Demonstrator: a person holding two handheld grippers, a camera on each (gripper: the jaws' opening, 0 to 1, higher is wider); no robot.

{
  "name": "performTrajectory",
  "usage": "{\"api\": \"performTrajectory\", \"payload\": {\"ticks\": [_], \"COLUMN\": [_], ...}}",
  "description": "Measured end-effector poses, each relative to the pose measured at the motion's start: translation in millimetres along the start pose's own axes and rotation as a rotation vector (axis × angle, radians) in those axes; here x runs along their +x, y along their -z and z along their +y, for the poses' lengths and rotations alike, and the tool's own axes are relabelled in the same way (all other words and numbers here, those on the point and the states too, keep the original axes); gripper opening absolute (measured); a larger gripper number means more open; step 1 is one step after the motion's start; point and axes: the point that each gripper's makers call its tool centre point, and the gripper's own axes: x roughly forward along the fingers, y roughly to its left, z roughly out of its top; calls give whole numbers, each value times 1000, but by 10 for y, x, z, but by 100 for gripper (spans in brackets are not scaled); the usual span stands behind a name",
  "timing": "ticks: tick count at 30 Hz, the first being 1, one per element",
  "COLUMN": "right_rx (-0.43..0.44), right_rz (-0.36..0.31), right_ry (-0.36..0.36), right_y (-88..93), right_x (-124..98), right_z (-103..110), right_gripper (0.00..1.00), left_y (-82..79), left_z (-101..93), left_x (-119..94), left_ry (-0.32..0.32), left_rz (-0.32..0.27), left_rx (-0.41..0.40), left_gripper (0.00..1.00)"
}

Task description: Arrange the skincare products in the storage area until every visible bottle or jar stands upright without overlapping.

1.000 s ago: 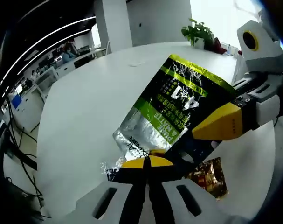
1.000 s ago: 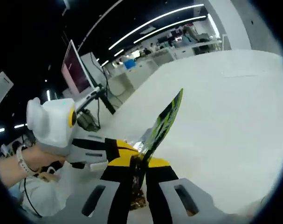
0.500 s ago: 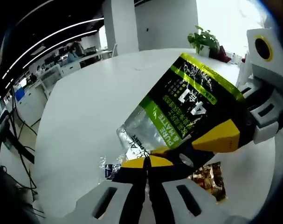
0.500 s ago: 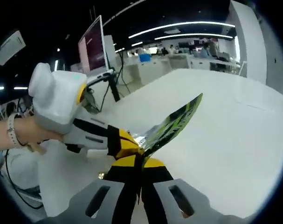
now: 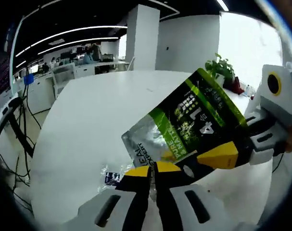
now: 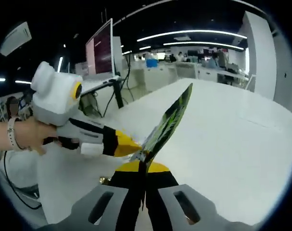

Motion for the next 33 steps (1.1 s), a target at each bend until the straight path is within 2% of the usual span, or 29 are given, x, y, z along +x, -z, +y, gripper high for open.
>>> {"api": "performTrajectory", "payload": {"ticks": [5, 11, 14, 18, 19, 23, 25, 28, 33], "right_rx": [-23, -33, -69, -80, -78, -71, -51, -32, -10], "right_rz": [-19, -70, -94, -138, -156, -207, -237, -271, -339], "right_ry": [7, 9, 21, 33, 34, 35, 27, 19, -2], "right_y": [-88, -281, -408, -573, -625, -759, -845, -916, -1053], "right_x": [-133, -393, -480, -665, -722, -904, -979, -1100, -1270], "right_z": [-54, -60, -109, -139, -137, -98, -101, -48, 32], "right_gripper": [1, 1, 1, 1, 1, 1, 1, 1, 1], "left_y": [-191, -226, -248, -330, -368, -474, -575, -688, -775], "left_z": [-92, -253, -254, -341, -309, -414, -495, -559, -619], "left_x": [-104, -185, -216, -318, -313, -492, -568, -661, -718], "left_ry": [34, 105, 99, 153, 166, 193, 238, 273, 313], "left_rz": [-61, -93, -98, -148, -159, -213, -256, -309, -338], "left_rx": [-59, -196, -195, -328, -342, -374, -445, -507, -560], "left_gripper": [12, 23, 29, 29, 28, 29, 29, 29, 28]}}
